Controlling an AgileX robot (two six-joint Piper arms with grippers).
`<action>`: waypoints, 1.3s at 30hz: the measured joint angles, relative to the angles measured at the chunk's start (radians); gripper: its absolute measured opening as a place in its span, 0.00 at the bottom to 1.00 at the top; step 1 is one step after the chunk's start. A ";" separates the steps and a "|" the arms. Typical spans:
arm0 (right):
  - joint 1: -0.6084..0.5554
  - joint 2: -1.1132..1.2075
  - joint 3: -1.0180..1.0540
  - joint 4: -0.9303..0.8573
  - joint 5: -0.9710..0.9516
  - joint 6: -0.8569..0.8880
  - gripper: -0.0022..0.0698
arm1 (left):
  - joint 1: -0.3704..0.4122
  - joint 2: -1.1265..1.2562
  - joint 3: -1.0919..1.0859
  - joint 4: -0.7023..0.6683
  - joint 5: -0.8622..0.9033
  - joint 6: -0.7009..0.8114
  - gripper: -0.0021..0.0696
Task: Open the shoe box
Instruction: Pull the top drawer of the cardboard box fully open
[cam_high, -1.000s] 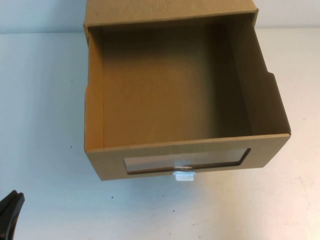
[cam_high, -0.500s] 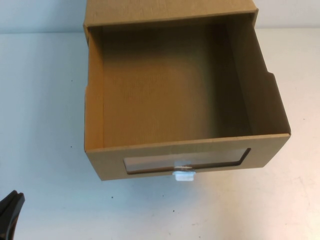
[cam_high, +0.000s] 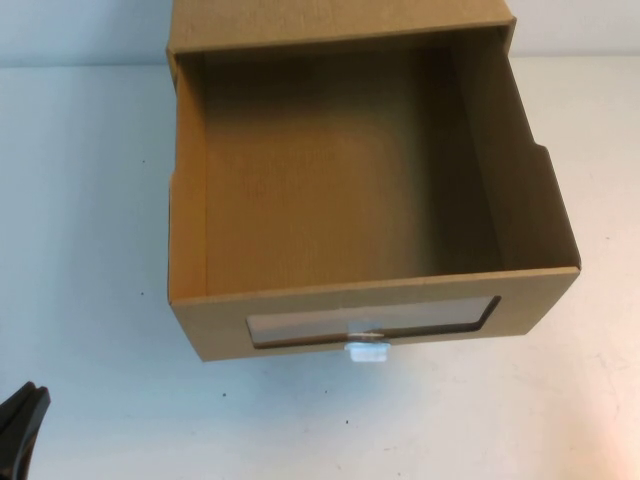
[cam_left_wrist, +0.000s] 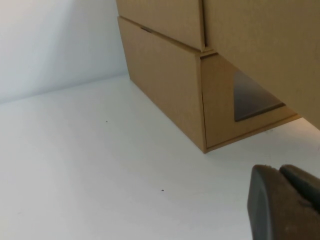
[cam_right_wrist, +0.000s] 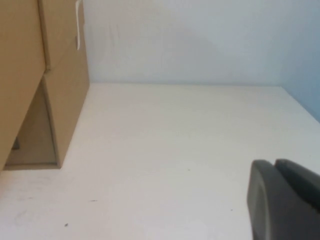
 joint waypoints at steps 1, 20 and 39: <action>0.000 -0.031 0.002 0.000 0.026 0.000 0.01 | 0.000 0.000 0.000 0.000 0.000 0.000 0.02; 0.000 -0.118 0.004 -0.028 0.356 0.000 0.01 | 0.000 -0.006 0.000 0.000 0.002 0.000 0.02; 0.000 -0.118 0.004 -0.028 0.356 0.000 0.01 | 0.000 -0.007 0.000 0.002 0.002 0.002 0.02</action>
